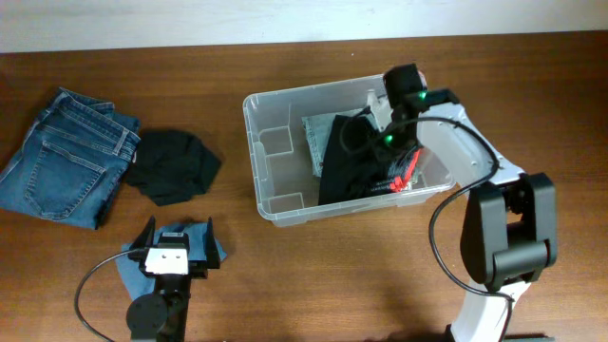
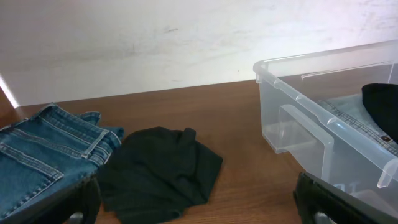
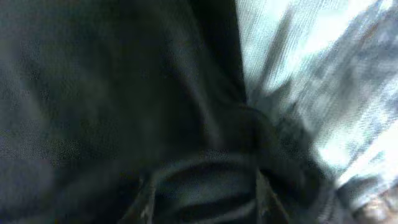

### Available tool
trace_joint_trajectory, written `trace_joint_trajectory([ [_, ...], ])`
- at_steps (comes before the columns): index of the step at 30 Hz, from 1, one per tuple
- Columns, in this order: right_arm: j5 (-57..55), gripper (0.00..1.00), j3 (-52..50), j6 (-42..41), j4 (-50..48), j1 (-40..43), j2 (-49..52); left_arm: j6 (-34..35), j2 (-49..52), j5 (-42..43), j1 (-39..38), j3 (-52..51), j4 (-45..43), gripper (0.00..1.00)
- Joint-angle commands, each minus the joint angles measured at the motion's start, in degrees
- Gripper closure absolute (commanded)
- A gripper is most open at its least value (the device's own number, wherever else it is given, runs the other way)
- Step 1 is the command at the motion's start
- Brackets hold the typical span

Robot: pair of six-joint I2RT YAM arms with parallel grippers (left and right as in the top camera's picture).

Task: Pack container
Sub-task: 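Lower the black garment onto the jeans and release it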

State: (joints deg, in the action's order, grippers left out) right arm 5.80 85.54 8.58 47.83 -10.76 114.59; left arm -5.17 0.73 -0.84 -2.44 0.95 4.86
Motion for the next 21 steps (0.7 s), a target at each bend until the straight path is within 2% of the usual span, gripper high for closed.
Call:
trace_joint_trajectory([
  [1,-1.25,0.48,-3.06,-0.81,-1.01,-0.11,0.55,-0.96,-0.37,-0.39,0.37,-0.42,-0.13,0.00],
  [4,1.73,0.46,1.05,-1.84,1.84,-0.11,-0.61,-0.94,-0.37,-0.39,0.37,-0.42,-0.13,0.00],
  [7,2.60,0.43,10.19,-1.86,9.46,-0.11,-2.54,-0.94,-0.37,-0.39,0.37,-0.42,-0.13,0.00],
  [13,2.58,0.39,22.29,-2.05,22.25,-0.11,-4.39,-0.94,-0.37,-0.39,0.37,-0.42,-0.13,0.00],
  [17,2.54,0.36,23.37,-3.67,27.04,-0.09,-4.39,-0.96,-0.37,-0.39,0.37,-0.42,-0.13,0.00],
  [21,-0.92,0.37,23.54,-7.26,27.63,0.04,-4.52,-0.96,-0.37,-0.39,0.37,-0.42,-0.13,0.00],
])
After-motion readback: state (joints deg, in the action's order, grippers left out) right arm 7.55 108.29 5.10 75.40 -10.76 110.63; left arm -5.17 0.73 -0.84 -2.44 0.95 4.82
